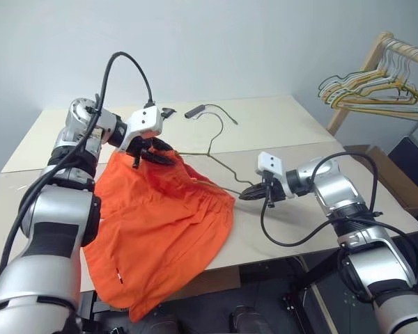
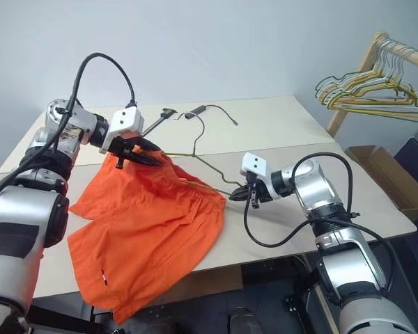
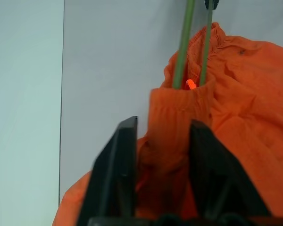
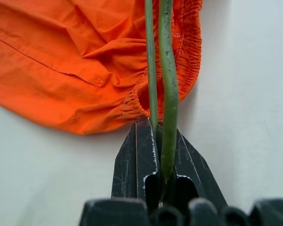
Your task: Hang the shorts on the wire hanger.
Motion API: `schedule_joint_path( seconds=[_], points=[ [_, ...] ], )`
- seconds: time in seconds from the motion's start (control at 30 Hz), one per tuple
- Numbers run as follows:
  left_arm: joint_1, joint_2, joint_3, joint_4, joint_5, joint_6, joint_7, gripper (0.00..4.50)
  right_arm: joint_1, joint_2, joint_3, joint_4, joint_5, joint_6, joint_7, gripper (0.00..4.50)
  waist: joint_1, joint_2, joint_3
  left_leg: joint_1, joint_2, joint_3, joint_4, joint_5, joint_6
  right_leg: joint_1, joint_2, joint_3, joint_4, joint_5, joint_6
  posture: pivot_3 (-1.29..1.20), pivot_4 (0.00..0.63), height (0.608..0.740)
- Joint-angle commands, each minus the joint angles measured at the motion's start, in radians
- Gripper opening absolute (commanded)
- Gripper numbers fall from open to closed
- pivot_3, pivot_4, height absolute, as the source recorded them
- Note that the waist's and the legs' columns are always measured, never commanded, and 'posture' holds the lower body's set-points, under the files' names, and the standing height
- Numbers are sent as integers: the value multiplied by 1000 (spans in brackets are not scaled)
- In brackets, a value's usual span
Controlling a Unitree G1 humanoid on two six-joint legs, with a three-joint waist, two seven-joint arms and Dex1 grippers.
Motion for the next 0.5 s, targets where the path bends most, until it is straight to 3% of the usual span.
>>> schedule_joint_path(
  seconds=[0.03, 0.1, 0.37, 0.5],
  points=[
    [-18, -4, 1, 0, 15, 0, 20, 379, -5, -8, -25, -79, 40, -20, 20, 0, 0, 0, 0, 0, 0, 0, 0, 0, 0, 0, 0, 0, 0, 0, 0, -48, 0, 740],
    [-17, -6, 5, 1, 18, 0, 20, 24, -1, -9, -21, -84, 34, -31, 10, 0, -1, 0, 0, 0, 0, 0, 0, 0, 0, 0, 0, 0, 0, 0, 0, -48, 0, 740],
    [-17, 10, 28, -9, 11, -41, 43, 24, 26, 1, -29, -57, 10, -189, -70, 0, -10, 0, 0, 0, 0, -1, 0, 0, 0, 0, 0, 0, 0, 0, 0, -42, 0, 740],
    [-21, 25, 43, -18, -1, -56, 31, 24, 16, 1, -59, -15, 12, -223, -121, 1197, -17, 0, 0, 0, 0, -2, 0, 0, 0, 0, 0, 0, 0, 0, 0, -32, 0, 740]
  ],
)
